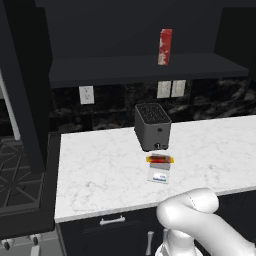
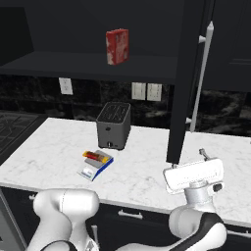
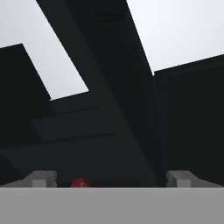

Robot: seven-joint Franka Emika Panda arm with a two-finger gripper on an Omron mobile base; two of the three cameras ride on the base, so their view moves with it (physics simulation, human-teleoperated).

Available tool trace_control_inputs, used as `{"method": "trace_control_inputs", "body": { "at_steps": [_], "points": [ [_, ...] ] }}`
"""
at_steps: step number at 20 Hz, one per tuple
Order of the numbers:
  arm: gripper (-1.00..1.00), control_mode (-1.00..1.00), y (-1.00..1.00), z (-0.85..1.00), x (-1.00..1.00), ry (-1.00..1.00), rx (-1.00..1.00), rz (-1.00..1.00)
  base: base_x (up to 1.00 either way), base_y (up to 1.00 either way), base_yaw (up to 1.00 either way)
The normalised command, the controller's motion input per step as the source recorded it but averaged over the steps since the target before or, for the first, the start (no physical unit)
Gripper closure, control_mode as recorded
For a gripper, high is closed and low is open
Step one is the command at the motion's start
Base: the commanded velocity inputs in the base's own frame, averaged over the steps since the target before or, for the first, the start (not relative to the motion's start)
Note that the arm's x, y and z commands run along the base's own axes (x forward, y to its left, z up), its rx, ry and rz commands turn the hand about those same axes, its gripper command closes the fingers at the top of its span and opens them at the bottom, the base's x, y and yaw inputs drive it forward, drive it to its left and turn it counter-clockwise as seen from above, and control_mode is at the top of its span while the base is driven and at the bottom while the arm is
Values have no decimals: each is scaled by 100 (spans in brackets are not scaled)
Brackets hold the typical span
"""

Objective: Pick the bar and place it on the digital scale for weighing, and close the cabinet.

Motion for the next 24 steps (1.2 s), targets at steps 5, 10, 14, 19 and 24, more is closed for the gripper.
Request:
{"method": "trace_control_inputs", "body": {
  "at_steps": [5,10,14,19,24],
  "points": [
    [-100,-100,-74,24,0,0,13,-3,0,0,0],
    [-100,-100,-48,38,0,0,6,-2,0,0,0],
    [-100,-100,1,79,-11,-17,0,0,0,0,0],
    [-100,-100,49,98,-21,-50,-12,2,0,0,0],
    [-100,-100,67,99,-28,-50,-20,4,0,0,0]
  ]
}}
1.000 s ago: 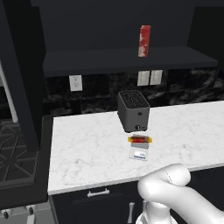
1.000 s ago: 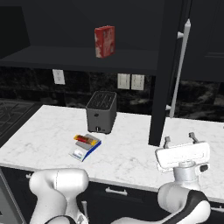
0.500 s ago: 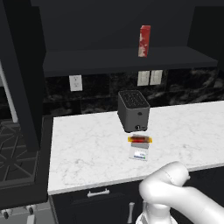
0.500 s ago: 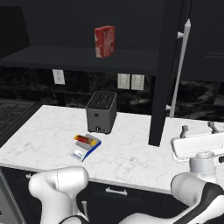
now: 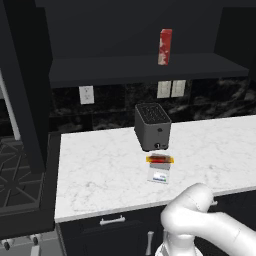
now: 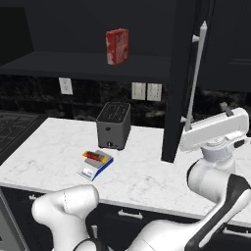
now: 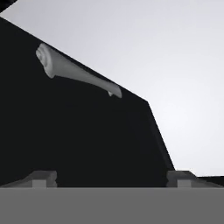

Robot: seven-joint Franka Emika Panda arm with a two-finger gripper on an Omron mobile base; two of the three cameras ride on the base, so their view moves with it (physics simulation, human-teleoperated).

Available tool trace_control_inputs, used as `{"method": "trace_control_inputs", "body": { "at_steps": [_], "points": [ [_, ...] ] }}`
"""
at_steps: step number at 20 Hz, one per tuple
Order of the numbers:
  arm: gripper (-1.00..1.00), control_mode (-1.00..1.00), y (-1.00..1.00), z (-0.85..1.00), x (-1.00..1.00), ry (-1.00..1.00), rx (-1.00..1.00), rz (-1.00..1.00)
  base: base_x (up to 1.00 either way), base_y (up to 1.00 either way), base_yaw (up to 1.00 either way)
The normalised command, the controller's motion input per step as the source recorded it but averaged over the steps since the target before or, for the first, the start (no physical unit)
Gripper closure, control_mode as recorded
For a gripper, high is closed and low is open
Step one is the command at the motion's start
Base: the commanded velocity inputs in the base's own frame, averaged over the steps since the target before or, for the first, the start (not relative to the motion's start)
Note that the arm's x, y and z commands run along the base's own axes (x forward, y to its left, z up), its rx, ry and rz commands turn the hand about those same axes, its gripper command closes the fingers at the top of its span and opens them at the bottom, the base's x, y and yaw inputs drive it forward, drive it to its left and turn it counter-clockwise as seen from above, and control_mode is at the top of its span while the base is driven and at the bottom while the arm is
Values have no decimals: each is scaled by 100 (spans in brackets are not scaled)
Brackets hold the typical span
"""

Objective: Pick the bar and place it on the digital scale for weighing, and close the cabinet.

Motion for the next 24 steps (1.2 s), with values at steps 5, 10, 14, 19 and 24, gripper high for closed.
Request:
{"method": "trace_control_inputs", "body": {
  "at_steps": [5,10,14,19,24],
  "points": [
    [-100,-100,96,64,-52,-37,-33,0,0,0,0],
    [-100,-100,100,3,-36,-12,-31,-32,0,0,0],
    [-100,-100,88,-1,0,1,-20,-59,0,0,0],
    [-100,-100,91,7,14,9,-24,-56,0,0,0],
    [-100,-100,99,7,39,9,-26,-52,0,0,0]
  ]
}}
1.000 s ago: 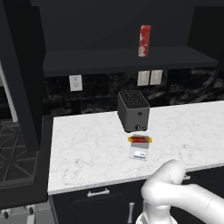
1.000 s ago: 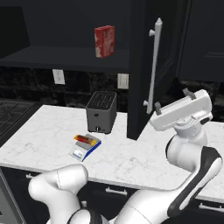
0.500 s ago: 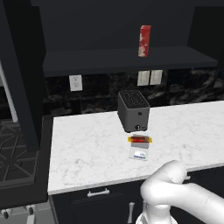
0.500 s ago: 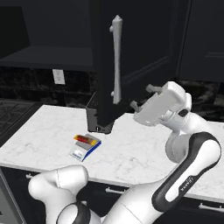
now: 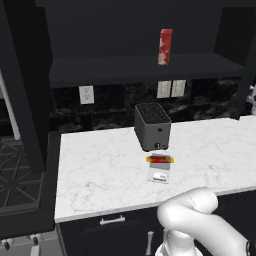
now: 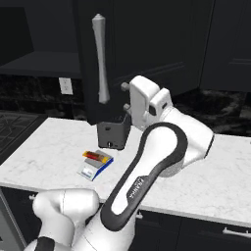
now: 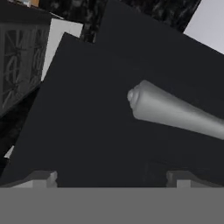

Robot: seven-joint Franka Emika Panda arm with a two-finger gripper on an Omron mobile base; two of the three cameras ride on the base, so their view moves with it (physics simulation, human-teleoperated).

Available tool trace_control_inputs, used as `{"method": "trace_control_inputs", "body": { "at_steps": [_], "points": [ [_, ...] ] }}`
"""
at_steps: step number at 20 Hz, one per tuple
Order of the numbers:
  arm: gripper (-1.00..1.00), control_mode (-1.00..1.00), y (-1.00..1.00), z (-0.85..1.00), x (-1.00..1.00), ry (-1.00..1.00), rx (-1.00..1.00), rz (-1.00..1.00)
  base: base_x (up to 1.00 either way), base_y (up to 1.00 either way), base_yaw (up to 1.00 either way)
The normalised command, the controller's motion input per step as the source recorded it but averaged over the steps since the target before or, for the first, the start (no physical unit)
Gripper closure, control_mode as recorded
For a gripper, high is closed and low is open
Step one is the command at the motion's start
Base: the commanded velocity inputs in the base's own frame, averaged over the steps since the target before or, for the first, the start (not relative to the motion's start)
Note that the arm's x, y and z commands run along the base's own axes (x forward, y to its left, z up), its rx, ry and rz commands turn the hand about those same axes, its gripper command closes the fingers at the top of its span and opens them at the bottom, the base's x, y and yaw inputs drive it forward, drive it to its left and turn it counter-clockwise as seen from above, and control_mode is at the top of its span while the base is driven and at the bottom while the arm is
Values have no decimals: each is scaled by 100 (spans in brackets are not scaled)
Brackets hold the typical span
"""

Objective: Pick the bar and place it on the digital scale for weighing, and close the cabinet.

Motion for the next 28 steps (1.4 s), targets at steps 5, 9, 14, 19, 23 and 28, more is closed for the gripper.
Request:
{"method": "trace_control_inputs", "body": {
  "at_steps": [5,9,14,19,23,28],
  "points": [
    [-100,-100,99,2,69,2,-27,-53,0,0,0],
    [-100,-100,93,0,83,0,-25,-57,0,0,0],
    [-100,-100,46,4,83,0,-14,-38,0,0,0],
    [-100,-100,3,15,93,0,-3,-2,0,0,0],
    [-100,-100,0,7,84,1,-2,-2,0,0,0],
    [-100,-100,0,1,73,0,0,0,0,0,0]
  ]
}}
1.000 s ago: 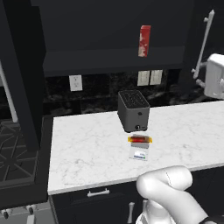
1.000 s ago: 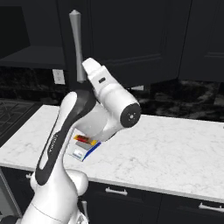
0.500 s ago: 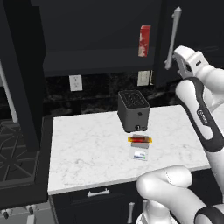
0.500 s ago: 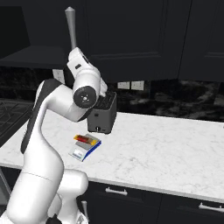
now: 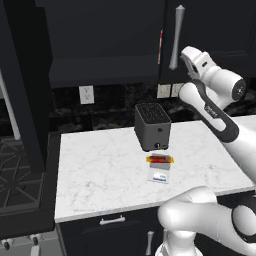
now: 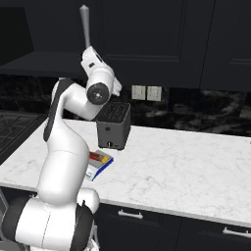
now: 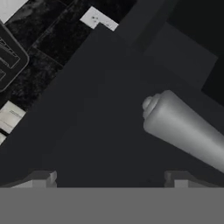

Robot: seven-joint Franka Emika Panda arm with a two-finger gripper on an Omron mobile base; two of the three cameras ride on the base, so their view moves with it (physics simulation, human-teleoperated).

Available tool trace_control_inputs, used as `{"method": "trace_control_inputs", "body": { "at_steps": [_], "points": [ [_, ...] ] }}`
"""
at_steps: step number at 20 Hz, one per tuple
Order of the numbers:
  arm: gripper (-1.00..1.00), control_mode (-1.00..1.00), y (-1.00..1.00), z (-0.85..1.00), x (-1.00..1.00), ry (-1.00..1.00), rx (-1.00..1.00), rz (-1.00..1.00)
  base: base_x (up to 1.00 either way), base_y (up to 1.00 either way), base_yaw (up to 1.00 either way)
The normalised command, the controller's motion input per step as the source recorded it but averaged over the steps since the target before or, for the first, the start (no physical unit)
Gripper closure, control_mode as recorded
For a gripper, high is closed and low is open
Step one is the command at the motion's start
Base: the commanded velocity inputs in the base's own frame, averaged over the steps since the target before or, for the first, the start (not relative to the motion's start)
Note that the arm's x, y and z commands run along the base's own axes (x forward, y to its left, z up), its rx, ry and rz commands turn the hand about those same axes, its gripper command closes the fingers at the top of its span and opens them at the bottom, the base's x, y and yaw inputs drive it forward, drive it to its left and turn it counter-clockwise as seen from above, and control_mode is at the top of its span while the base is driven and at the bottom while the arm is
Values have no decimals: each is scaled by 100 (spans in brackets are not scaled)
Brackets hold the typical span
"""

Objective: Pick the bar and place it on the digital scale for weighing, and close the cabinet.

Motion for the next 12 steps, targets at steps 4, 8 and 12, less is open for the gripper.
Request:
{"method": "trace_control_inputs", "body": {
  "at_steps": [4,8,12],
  "points": [
    [-100,-100,0,0,75,0,0,0,0,0,0],
    [-100,-100,0,-17,100,1,0,0,0,0,0],
    [-100,-100,2,-11,33,-14,0,0,0,0,0]
  ]
}}
